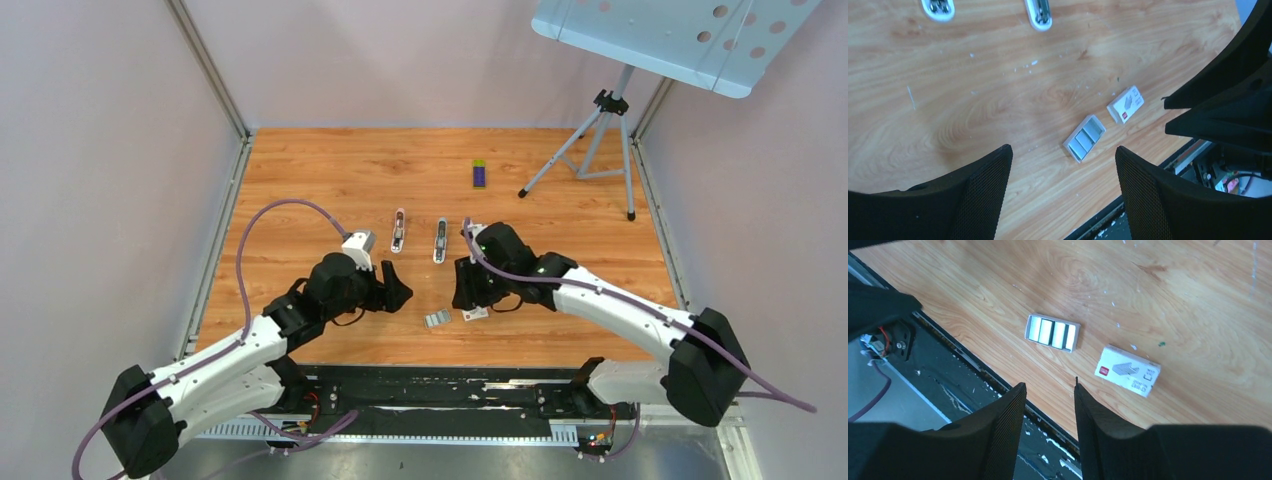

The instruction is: Load the staples into the stapler

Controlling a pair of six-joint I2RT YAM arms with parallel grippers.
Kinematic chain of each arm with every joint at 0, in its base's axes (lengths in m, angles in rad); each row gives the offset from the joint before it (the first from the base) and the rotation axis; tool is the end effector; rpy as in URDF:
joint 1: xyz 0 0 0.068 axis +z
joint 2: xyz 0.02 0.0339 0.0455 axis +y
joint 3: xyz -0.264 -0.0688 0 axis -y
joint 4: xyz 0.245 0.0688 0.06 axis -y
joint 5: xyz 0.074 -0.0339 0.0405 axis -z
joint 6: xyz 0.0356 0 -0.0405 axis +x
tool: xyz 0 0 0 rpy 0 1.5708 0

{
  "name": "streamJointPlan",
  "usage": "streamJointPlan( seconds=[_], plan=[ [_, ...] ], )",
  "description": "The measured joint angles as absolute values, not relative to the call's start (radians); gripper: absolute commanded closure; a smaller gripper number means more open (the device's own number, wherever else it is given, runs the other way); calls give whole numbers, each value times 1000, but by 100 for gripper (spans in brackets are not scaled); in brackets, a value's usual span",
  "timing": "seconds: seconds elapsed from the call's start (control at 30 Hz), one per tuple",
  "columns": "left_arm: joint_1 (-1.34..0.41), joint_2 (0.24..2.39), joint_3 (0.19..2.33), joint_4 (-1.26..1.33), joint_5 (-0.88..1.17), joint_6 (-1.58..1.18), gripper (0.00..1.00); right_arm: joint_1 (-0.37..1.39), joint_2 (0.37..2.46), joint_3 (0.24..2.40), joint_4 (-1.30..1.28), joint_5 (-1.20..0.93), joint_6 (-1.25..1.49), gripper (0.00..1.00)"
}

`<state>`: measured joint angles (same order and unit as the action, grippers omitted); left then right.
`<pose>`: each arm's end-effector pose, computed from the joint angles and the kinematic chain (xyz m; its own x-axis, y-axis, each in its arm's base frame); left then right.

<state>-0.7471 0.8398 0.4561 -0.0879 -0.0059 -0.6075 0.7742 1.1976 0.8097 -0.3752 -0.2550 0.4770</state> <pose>0.1403 -0.1297 0.2242 -0.6593 -0.1673 -0.7330 0.3645 0.7815 -0.5063 0.1736 0.1823 0.2472 -0.8095 -0.1702 -0.5620 -0.4899 0.7233 0.4867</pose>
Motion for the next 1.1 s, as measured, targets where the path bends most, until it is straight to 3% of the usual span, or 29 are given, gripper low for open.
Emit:
streamJointPlan(
  seconds=[0.23,0.6,0.8,1.1],
  plan=[
    [-746,847,419,-133,47,-599,13,870,1353,891,-371,-161,463,58],
    [-743,729,438,-243,56,-545,9,921,1472,983,-364,-104,422,60],
    [-743,649,481,-336,-31,-527,1,939,1509,986,-364,-105,427,60],
    [-742,587,607,-441,-187,-442,0,949,1518,986,-380,-100,427,65]
  ],
)
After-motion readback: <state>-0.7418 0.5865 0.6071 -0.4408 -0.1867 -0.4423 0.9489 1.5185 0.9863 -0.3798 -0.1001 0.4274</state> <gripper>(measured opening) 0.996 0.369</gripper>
